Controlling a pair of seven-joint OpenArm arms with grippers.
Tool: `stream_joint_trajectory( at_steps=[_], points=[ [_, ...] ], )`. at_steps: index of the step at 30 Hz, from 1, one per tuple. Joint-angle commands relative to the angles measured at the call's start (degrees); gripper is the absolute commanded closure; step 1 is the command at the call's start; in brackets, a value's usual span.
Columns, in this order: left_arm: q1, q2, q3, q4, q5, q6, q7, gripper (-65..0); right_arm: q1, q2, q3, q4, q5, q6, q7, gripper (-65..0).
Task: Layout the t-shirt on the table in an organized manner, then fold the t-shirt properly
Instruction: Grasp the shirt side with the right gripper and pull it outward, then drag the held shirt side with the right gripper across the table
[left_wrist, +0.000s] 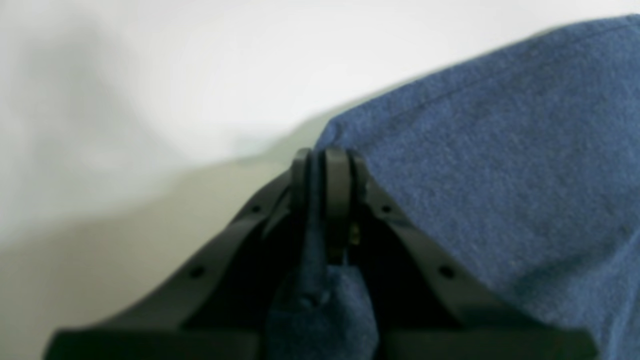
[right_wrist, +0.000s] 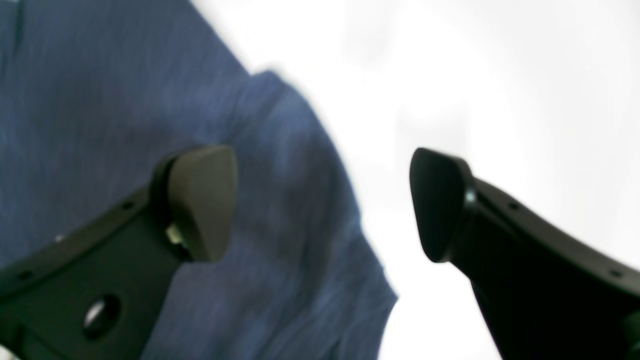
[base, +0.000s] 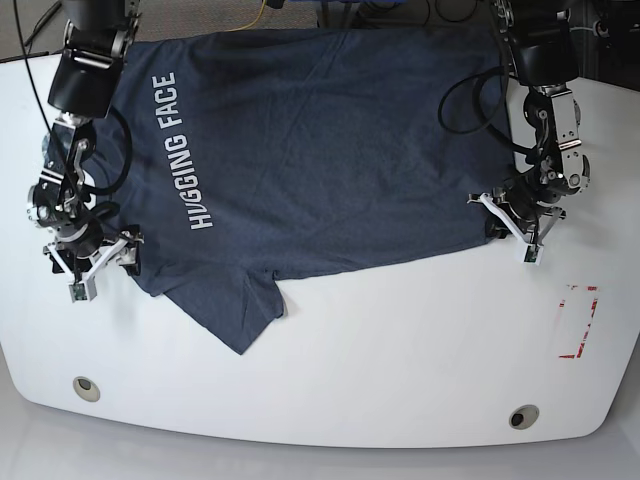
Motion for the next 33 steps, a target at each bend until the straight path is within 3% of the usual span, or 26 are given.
stream_joint_trajectory(
  at_steps=[1, 10, 18, 33],
  points=[
    [0.0, -0.4, 0.0, 0.2, 1.7, 0.5, 2.8, -3.1, 4.0, 1.0, 0.4, -3.8, 0.2, -0.3, 1.5, -51.8],
    [0.1, -0.4, 0.0, 0.2, 1.7, 0.5, 2.8, -3.1, 12.9, 2.2, -0.2, -23.6, 0.2, 0.2, 11.2, -51.8],
    [0.1, -0.4, 0.0, 0.2, 1.7, 0.5, 2.8, -3.1, 16.4, 2.6, -4.9, -32.9, 0.2, 0.2, 17.6, -51.8],
    [0.1, -0.4, -0.1, 0.3, 1.7, 0.5, 2.8, -3.1, 11.3, 1.3, -7.0, -30.4, 0.6, 0.5, 18.1, -51.8]
  ],
)
